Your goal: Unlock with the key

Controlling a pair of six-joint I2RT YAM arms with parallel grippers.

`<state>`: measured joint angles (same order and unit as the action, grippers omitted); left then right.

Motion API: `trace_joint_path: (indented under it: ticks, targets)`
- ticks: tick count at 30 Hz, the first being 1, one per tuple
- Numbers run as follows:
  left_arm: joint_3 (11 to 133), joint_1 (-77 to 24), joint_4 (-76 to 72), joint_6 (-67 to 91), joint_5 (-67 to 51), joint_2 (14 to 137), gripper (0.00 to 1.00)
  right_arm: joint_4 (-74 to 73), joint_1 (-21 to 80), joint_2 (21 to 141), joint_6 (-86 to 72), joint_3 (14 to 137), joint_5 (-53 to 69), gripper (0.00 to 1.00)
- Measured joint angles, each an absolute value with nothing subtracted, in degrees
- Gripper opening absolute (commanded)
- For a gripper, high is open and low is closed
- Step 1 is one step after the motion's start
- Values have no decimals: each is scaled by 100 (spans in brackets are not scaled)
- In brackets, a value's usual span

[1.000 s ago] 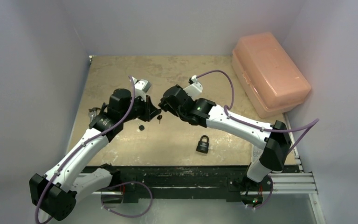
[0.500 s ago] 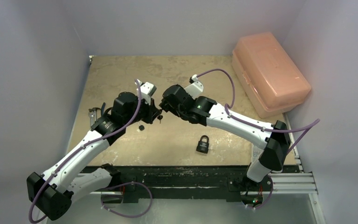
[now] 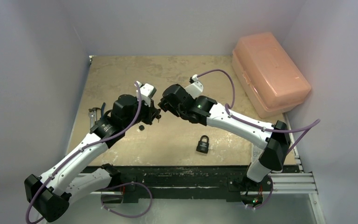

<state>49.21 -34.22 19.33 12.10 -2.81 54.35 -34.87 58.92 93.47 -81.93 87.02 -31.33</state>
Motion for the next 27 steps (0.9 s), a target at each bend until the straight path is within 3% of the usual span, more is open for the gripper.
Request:
trace_joint_path:
  ticks: [15,23,25,27]
  targets:
    - [4668,-3760,1704,528,480,5144,0,-3809,5894,9625,-8342,9153,-3024,0]
    - [4604,-3717,1811,580,902,4987,51,-3868,5961,9717,-8464,9188,-2840,0]
    - [4687,-3671,1992,624,943,4987,84,-3972,6007,9712,-8464,9185,-2853,0]
    - [4744,-3610,2108,602,937,4956,92,-4036,6010,9677,-8451,9164,-2860,0]
